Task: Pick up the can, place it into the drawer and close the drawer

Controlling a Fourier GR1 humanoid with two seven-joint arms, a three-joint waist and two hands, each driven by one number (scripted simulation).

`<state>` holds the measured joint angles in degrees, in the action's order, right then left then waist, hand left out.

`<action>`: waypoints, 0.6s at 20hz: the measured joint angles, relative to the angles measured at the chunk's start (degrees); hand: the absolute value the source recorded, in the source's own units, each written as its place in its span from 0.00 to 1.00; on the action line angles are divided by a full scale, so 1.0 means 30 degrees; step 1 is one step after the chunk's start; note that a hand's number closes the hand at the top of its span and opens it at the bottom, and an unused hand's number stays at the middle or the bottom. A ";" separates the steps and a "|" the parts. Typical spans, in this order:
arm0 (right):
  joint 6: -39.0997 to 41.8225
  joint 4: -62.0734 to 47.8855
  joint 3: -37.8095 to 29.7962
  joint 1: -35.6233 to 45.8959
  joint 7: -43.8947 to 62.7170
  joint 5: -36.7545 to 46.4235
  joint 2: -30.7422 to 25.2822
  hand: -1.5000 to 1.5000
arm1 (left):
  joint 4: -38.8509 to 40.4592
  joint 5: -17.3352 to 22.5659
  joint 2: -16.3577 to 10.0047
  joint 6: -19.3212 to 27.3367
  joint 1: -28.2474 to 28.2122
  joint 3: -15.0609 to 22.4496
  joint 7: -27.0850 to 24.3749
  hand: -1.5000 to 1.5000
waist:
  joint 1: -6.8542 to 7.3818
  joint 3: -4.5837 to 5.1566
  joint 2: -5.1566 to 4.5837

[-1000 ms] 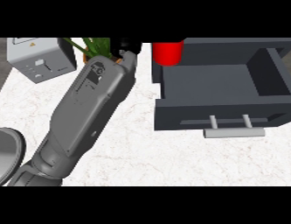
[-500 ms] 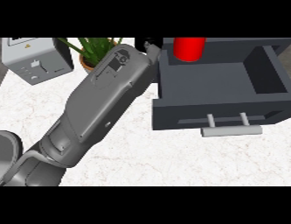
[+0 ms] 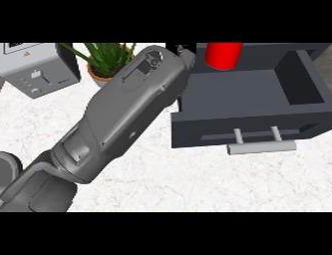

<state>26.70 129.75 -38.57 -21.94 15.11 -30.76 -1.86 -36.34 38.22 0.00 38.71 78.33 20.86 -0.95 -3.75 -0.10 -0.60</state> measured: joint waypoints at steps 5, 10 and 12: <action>-0.0643 0.0849 0.0442 0.0292 0.0816 0.0159 0.0162 0.00 | 0.1039 0.1349 0.0001 0.0044 0.0293 0.0944 -0.0509 1.00 | -0.0055 0.0005 -0.0039; -0.0428 0.0869 0.0361 0.0117 0.0759 0.0002 0.0169 0.00 | 0.1872 0.2300 0.0000 0.0398 0.0642 0.2172 -0.0701 0.00 | -0.0203 -0.0002 -0.0054; -0.0460 0.0904 0.0383 0.0203 0.0836 0.0059 0.0152 0.00 | 0.2145 0.2562 -0.0002 0.0537 0.0536 0.2656 -0.0960 0.00 | -0.0213 -0.0002 -0.0067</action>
<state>25.32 132.46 -37.42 -21.33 17.61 -30.58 -1.41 -29.91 45.91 -0.01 40.32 79.93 28.82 -3.83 -4.39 -0.10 -0.80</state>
